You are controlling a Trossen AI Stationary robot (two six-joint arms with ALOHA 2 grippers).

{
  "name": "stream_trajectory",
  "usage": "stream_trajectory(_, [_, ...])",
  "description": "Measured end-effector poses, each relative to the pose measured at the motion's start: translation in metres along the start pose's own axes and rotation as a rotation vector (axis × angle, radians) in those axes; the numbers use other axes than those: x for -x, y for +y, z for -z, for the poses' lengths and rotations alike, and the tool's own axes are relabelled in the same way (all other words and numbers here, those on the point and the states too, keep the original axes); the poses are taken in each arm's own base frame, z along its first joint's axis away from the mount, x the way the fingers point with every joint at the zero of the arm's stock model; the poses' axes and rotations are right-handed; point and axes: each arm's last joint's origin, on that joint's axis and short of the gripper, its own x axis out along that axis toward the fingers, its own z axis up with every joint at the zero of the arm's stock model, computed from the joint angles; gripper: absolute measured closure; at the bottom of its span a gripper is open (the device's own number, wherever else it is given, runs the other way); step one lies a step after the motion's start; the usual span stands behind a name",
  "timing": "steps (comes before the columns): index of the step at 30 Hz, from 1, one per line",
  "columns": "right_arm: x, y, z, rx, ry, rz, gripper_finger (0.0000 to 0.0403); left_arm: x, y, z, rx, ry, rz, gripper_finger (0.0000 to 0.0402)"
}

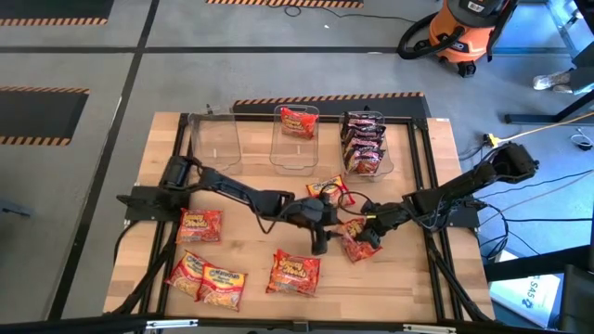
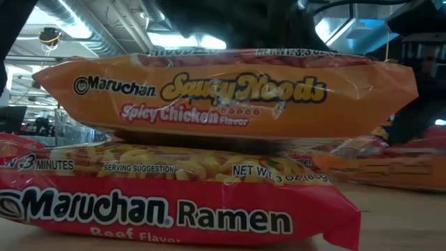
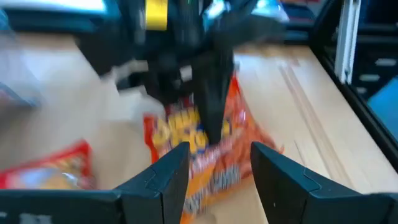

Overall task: Sort Maruchan noodles
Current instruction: Put the orange noodle pack into the middle transparent bin

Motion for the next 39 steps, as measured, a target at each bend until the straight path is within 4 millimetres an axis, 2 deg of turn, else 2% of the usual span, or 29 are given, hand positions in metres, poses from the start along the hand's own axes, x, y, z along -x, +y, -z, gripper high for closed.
stream_trajectory(6, [0.0, 0.019, -0.015, -0.003, -0.074, -0.036, 0.0304, 0.037, 0.016, -0.005, -0.048, -0.059, -0.051, 0.0237])
stream_trajectory(11, [0.002, 0.04, -0.029, 0.055, -0.145, -0.073, 0.0304, 0.083, 0.02, 0.015, 0.0, -0.158, 0.016, 0.0237])
stream_trajectory(18, [0.009, 0.07, -0.054, 0.239, -0.308, -0.068, 0.0304, 0.142, 0.013, 0.048, -0.01, -0.27, 0.096, 0.0237])
stream_trajectory(24, [0.022, 0.083, -0.091, 0.384, -0.414, 0.07, 0.0304, 0.179, 0.015, 0.067, -0.043, -0.279, 0.099, 0.0237])
stream_trajectory(30, [0.042, 0.081, -0.133, 0.573, -0.513, 0.256, 0.0304, 0.21, 0.024, 0.082, -0.032, -0.223, 0.01, 0.0237])
stream_trajectory(39, [0.083, 0.076, -0.201, 0.862, -0.65, 0.536, 0.0304, 0.231, 0.039, 0.078, -0.046, -0.269, -0.179, 0.0237])
